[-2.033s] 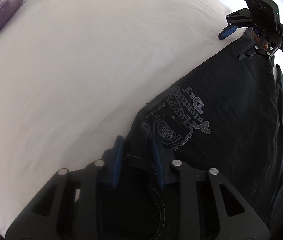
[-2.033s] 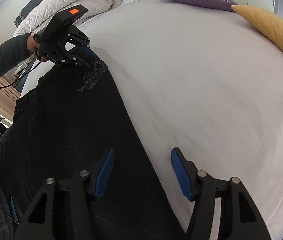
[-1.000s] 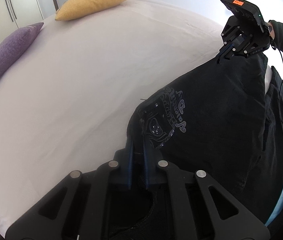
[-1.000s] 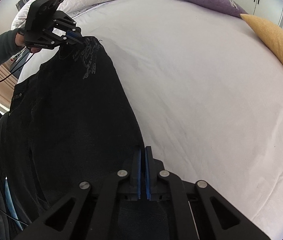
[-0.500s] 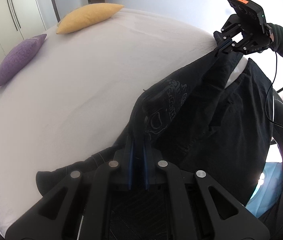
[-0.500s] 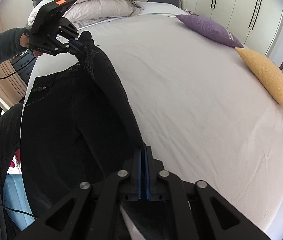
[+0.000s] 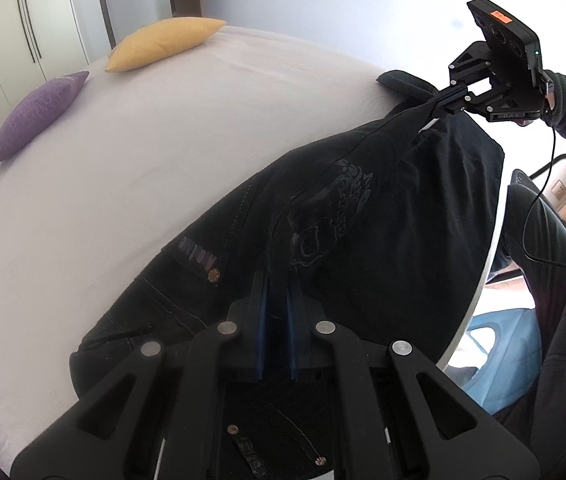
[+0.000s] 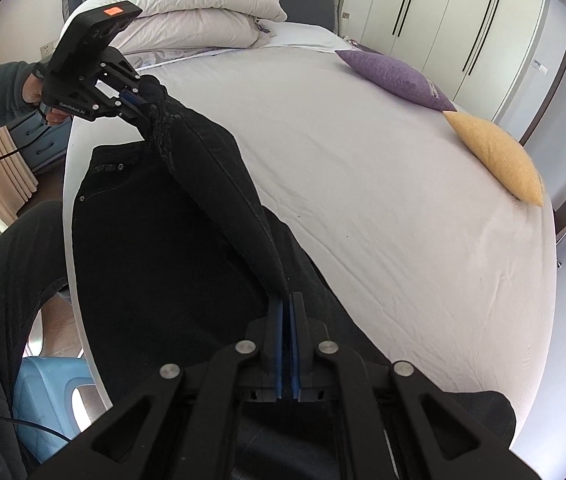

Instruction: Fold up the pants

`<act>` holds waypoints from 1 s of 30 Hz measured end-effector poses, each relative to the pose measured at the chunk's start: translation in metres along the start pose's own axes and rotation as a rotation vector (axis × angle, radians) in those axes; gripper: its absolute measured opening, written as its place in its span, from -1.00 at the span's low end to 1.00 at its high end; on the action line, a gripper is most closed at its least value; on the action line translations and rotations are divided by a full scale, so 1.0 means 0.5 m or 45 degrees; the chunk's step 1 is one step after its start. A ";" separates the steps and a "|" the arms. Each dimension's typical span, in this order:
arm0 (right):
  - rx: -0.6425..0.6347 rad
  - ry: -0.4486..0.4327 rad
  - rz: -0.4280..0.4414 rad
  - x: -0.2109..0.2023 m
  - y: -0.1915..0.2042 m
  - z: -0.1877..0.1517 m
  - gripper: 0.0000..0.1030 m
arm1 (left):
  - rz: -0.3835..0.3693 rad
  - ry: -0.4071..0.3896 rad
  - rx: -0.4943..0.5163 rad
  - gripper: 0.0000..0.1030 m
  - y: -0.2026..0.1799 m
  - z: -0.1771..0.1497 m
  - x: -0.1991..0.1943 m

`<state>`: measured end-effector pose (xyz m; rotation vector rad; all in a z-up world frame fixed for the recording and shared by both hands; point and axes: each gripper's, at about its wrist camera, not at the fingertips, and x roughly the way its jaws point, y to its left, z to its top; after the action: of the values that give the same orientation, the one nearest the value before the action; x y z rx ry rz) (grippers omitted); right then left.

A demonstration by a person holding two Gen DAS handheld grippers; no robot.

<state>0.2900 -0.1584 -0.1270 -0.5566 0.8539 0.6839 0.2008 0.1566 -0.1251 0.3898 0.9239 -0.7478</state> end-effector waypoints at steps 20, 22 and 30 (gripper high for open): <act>-0.013 0.096 -0.004 0.033 0.170 -0.099 -0.93 | -0.019 0.168 0.012 -0.87 -0.133 -0.168 0.051; -0.032 0.115 -0.005 0.040 0.185 -0.107 -0.93 | -0.028 0.180 0.011 -0.87 -0.132 -0.171 0.059; -0.087 0.154 -0.023 0.041 0.228 -0.135 -0.92 | -0.061 0.208 0.057 -0.87 -0.145 -0.188 0.073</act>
<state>0.1831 -0.1230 -0.1998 -0.6712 0.9396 0.6700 0.1081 0.1479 -0.2074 0.4749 1.0745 -0.7897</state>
